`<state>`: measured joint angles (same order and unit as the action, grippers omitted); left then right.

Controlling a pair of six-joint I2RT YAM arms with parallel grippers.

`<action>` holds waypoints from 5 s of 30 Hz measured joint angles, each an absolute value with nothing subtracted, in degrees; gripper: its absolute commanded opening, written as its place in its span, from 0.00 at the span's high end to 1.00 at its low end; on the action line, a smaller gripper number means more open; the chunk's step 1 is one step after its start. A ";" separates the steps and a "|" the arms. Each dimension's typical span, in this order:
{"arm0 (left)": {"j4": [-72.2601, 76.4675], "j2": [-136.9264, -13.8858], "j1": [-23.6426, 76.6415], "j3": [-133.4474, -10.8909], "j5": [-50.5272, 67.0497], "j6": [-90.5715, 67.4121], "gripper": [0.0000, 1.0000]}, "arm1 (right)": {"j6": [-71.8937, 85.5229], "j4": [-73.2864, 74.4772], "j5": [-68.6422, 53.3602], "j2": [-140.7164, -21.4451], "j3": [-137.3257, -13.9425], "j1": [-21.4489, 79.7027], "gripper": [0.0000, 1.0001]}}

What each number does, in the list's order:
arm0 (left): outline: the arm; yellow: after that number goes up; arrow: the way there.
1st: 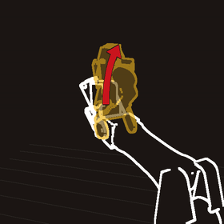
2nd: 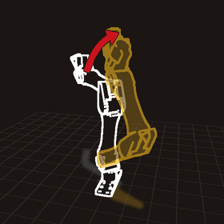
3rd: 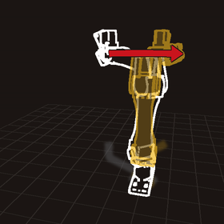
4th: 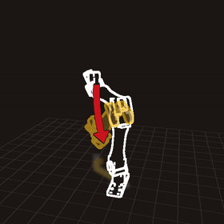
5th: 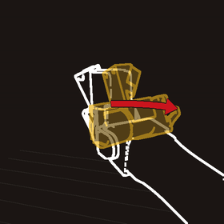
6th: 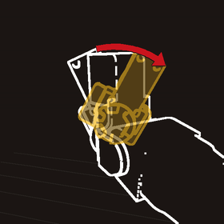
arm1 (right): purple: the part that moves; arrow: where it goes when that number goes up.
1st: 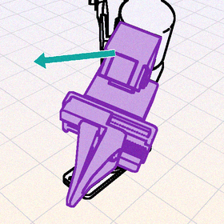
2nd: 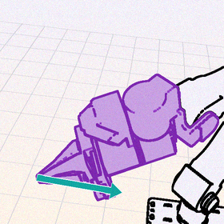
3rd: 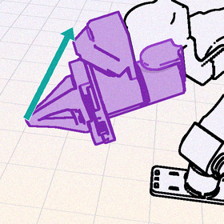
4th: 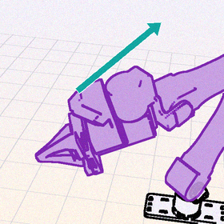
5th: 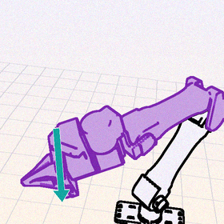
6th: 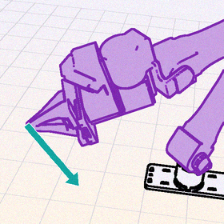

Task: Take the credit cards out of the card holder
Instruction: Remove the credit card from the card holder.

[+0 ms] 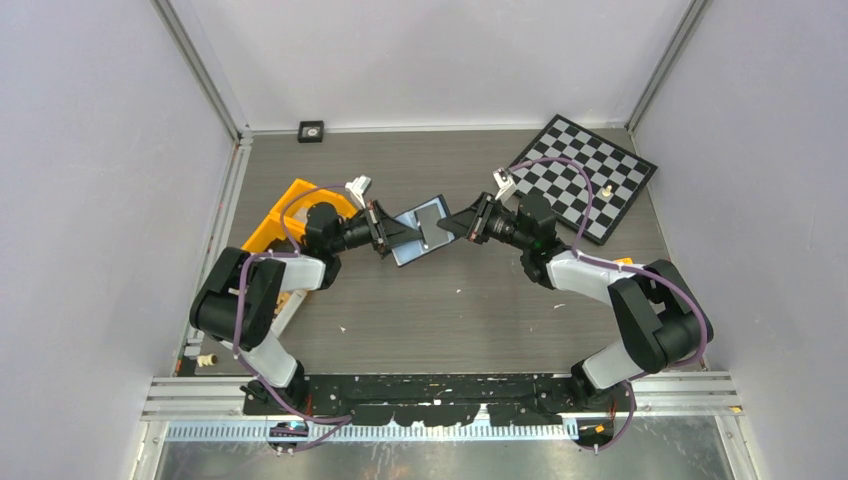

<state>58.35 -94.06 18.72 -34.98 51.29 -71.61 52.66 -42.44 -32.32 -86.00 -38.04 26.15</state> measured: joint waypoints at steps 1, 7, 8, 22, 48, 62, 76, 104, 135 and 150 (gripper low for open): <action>58.17 -94.06 18.72 -34.98 51.35 -71.53 1.00 | 52.69 -42.41 -32.38 -86.00 -38.04 26.15 0.87; 51.62 -92.82 18.74 -35.03 50.50 -67.59 1.00 | 52.77 -42.26 -33.10 -86.91 -38.04 26.39 0.95; 49.30 -92.05 18.76 -35.09 50.02 -66.37 1.00 | 52.80 -42.13 -33.12 -87.05 -38.04 26.48 0.95; 32.58 -85.71 19.11 -36.34 44.56 -56.31 0.86 | 52.16 -39.99 -31.73 -85.32 -36.84 26.79 1.00; 40.16 -90.08 20.53 -37.71 48.45 -59.86 0.53 | 52.66 -40.71 -33.47 -86.41 -36.84 26.79 0.94; 40.93 -91.50 19.88 -37.60 48.01 -61.43 0.98 | 52.42 -42.11 -33.43 -86.78 -37.08 26.85 0.77; 32.93 -90.70 18.94 -37.63 46.30 -57.71 1.00 | 52.42 -40.97 -32.56 -86.78 -37.08 28.01 0.99; 34.54 -92.86 18.72 -38.13 46.81 -59.79 0.94 | 59.72 -47.66 -34.52 -93.08 -37.08 26.55 0.99; 42.63 -93.01 16.05 -35.55 47.72 -64.55 0.63 | 75.24 -68.23 -37.85 -100.33 -34.20 19.79 0.99; 51.68 -94.74 16.10 -34.76 49.12 -69.63 0.98 | 76.99 -70.74 -37.85 -101.73 -34.20 20.84 1.00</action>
<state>51.68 -94.74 16.10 -34.76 49.12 -69.63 76.99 -70.74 -37.85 -101.73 -34.20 20.84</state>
